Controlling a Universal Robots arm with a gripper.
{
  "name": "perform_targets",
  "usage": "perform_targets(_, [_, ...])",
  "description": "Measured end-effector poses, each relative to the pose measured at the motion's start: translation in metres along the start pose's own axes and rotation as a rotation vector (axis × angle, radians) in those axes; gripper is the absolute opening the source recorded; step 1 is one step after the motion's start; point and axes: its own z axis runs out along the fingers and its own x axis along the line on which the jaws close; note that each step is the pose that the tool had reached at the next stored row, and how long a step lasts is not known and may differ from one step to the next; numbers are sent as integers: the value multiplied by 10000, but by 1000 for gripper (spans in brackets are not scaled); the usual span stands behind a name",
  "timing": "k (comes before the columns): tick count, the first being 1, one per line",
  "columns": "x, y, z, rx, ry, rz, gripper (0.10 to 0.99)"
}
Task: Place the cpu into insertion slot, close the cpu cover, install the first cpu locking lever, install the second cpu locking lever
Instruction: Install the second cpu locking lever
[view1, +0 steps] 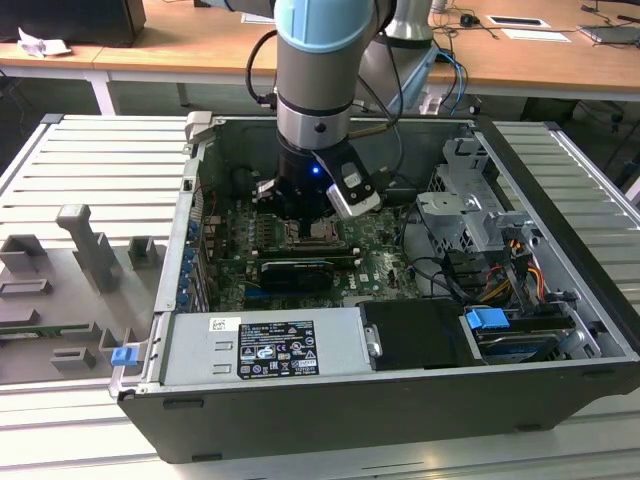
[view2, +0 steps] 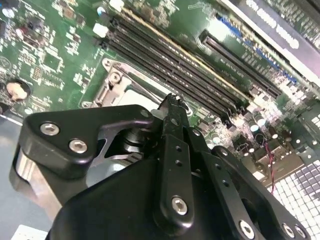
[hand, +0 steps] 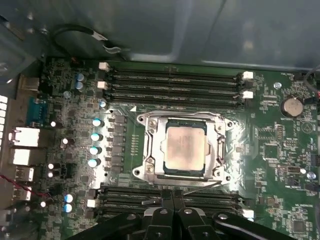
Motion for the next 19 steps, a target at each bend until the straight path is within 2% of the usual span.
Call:
perform_targets(3, [13, -14, 108, -10, 0, -1, 106])
perform_targets(6, [31, -21, 158, -14, 1, -12, 106])
perform_targets(19, [84, -27, 222, -13, 2, -13, 106])
